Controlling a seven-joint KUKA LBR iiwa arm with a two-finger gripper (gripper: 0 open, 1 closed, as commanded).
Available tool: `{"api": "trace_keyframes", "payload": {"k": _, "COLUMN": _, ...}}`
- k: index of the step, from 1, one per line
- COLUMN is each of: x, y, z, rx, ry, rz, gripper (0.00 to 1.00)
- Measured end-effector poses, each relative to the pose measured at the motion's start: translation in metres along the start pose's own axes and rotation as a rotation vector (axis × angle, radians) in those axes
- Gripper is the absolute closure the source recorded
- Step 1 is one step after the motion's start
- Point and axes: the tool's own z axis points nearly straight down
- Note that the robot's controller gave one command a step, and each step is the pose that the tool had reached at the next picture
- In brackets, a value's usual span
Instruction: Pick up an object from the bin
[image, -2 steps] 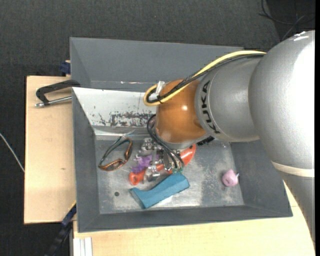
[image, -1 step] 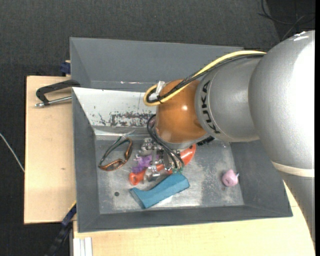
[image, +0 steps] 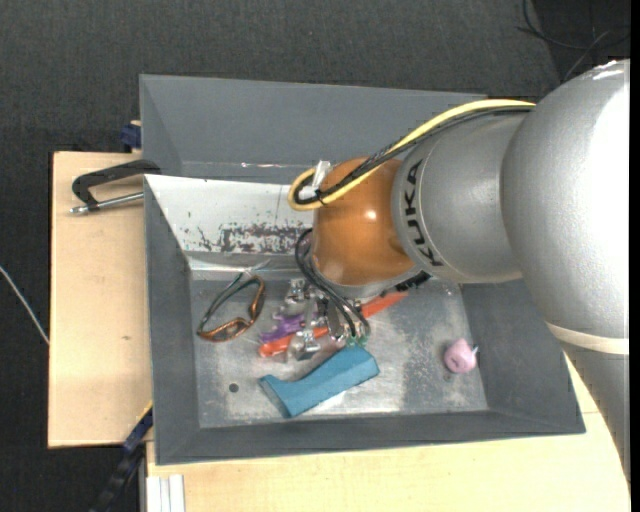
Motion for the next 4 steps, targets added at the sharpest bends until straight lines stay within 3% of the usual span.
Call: {"api": "trace_keyframes", "payload": {"k": 4, "x": 0.002, "y": 0.001, "z": -0.063, "rx": 0.001, "ry": 0.007, "rz": -0.001, "gripper": 1.00}}
